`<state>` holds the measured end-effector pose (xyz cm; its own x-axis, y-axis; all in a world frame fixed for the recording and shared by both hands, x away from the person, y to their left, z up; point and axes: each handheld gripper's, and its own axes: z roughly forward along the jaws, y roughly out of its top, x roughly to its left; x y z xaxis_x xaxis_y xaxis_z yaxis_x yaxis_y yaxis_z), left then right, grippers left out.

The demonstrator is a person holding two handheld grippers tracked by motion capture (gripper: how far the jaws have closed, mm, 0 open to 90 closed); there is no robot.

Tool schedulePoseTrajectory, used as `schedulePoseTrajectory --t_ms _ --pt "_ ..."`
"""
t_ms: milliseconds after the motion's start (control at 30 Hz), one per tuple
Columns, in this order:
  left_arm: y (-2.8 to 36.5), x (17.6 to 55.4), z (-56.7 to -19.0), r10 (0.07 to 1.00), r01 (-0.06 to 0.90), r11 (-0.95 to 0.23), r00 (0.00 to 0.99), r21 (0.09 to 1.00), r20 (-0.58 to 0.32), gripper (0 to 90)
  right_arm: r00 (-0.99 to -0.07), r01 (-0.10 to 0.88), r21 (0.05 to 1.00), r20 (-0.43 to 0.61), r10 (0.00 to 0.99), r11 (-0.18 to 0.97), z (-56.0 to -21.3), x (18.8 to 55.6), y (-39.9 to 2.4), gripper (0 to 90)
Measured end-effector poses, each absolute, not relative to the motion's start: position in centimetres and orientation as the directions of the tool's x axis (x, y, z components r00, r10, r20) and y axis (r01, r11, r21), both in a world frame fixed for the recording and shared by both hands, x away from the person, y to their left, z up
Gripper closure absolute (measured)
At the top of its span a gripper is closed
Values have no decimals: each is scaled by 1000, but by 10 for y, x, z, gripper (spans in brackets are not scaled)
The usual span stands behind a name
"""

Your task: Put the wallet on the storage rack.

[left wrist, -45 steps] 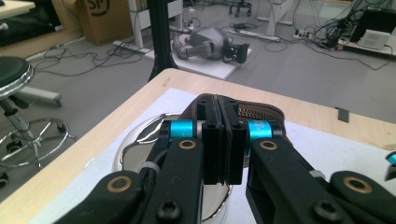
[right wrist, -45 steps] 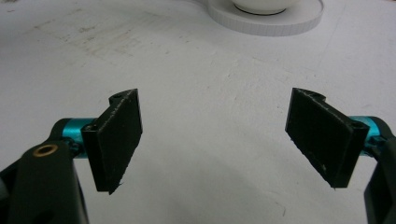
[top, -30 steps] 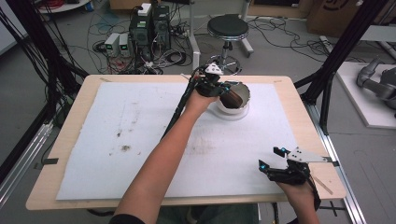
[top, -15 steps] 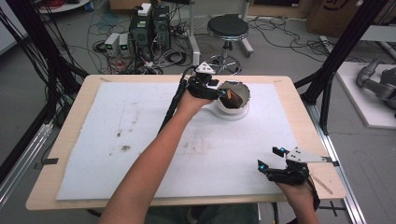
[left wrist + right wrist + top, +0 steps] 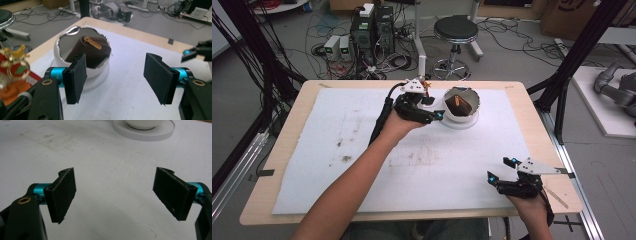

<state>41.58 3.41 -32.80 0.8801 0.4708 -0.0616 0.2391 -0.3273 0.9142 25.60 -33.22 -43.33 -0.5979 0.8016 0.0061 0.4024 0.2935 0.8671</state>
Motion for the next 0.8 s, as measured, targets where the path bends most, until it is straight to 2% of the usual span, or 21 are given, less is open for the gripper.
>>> schedulePoseTrajectory --t_ms 400,800 --pt "67 381 -349 445 238 -344 893 908 -65 304 -600 397 869 2 800 295 -432 259 -329 188" --pt "112 353 -381 507 258 -354 861 899 -47 278 -597 405 865 4 802 297 -434 262 -330 188"
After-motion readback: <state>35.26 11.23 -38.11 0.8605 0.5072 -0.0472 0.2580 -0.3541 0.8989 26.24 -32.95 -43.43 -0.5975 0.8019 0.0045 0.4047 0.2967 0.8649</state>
